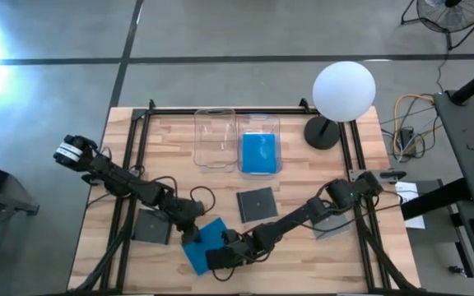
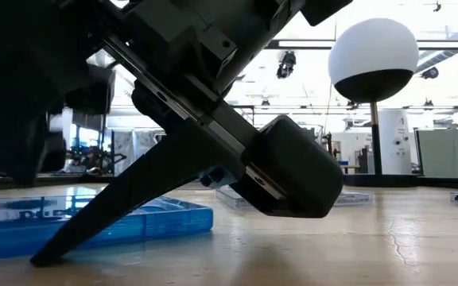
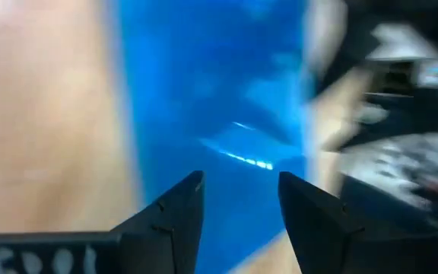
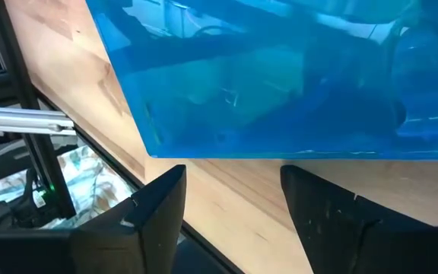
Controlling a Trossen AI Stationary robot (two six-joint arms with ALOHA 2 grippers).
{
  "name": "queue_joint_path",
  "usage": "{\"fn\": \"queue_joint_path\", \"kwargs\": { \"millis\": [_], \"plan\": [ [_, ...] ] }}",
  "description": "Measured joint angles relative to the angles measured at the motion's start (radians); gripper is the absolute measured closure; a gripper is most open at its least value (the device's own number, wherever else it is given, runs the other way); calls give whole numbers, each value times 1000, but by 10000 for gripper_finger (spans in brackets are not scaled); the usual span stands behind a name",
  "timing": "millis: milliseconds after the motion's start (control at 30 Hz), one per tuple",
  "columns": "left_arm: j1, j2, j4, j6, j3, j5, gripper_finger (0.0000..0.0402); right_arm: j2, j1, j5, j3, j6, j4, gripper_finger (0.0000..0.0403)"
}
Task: Pick & place jewel cases by type
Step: Put the blue CD case into the right transparent bin
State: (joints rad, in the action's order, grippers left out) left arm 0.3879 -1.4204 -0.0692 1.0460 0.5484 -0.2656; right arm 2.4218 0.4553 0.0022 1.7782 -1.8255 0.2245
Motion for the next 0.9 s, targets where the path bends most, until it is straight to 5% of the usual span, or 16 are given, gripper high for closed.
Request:
{"fn": "queue_joint_path", "kwargs": {
  "millis": [167,900],
  "plan": [
    [-2,32,88,18,-1,143,250,0,3,0,-1,3,-1,184],
    [-3,-76,-93,-2,-10,-42,250,0,-12,-11,-5,141,-10,183]
  ]
}}
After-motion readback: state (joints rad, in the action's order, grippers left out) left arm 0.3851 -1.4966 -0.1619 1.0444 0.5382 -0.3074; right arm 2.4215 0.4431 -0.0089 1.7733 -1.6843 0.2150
